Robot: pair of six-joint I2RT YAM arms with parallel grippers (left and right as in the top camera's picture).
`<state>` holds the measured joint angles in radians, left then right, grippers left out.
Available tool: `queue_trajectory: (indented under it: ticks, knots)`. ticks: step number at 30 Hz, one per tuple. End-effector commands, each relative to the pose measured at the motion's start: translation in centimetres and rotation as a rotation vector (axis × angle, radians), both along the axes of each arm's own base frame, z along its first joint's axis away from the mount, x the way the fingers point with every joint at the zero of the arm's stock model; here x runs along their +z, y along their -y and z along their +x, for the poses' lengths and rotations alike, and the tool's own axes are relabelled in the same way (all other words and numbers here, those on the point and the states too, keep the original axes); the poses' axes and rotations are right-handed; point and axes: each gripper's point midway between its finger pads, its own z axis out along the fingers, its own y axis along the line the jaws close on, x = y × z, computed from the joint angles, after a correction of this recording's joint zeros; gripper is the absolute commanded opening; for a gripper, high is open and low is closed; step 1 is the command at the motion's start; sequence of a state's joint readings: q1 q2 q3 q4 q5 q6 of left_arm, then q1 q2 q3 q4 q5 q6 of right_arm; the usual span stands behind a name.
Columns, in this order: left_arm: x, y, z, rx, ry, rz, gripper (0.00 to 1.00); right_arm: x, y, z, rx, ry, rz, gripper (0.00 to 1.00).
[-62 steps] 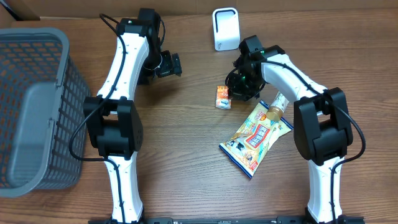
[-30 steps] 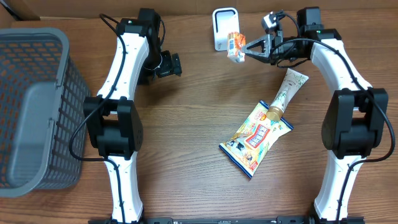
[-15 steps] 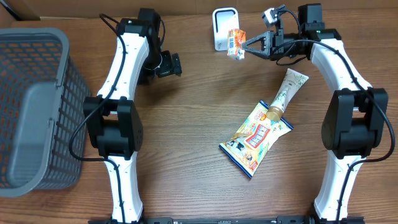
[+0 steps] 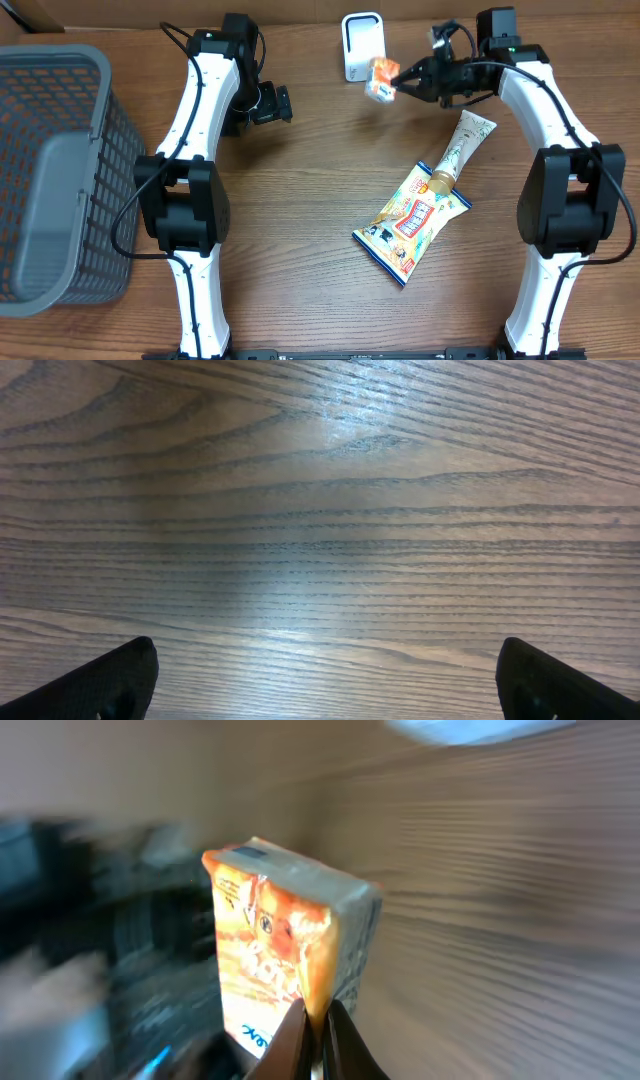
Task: Scan the item barcode
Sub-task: 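Hold the orange box up to the white scanner with the right gripper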
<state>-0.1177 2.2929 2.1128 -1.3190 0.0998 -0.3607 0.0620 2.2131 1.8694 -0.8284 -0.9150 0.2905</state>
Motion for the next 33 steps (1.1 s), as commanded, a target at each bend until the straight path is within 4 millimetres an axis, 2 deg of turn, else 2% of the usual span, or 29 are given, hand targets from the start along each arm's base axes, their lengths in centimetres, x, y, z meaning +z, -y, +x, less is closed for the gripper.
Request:
queue_trajectory:
  ticks: [1,4,7,10,17,20,22,25,29,33]
  knots:
    - [0.2,-0.1,0.1,0.002,0.008,0.005,1.0,2.2,4.4,3.5,-0.263,0.127,-0.423,0.04]
    - [0.2,-0.1,0.1,0.002,0.008,0.005,1.0,2.3,5.5,4.3,-0.313,0.197,-0.621,0.04]
    - [0.2,-0.1,0.1,0.002,0.008,0.005,1.0,2.7,5.9,5.1,-0.352,0.311,-0.864,0.04]
    - [0.2,-0.1,0.1,0.002,0.008,0.005,1.0,3.7,4.8,6.0,-0.346,0.437,-1.008,0.04]
    - [0.2,-0.1,0.1,0.002,0.008,0.005,1.0,5.3,0.2,8.3,-0.272,0.713,-1.197,0.04]
    - [0.2,-0.1,0.1,0.002,0.008,0.005,1.0,5.2,-0.2,9.8,-0.26,0.804,-1.29,0.04]
    - [0.2,-0.1,0.1,0.002,0.008,0.005,1.0,4.4,-0.7,10.8,-0.177,0.871,-1.355,0.04]
    - [0.2,-0.1,0.1,0.002,0.008,0.005,1.0,3.6,-1.2,11.5,-0.144,0.902,-1.369,0.04]
    - [0.2,-0.1,0.1,0.002,0.008,0.005,1.0,2.6,-3.7,11.5,0.014,0.974,-1.283,0.04]
    - [0.2,-0.1,0.1,0.002,0.008,0.005,1.0,3.1,-4.8,11.8,0.057,1.035,-1.258,0.04]
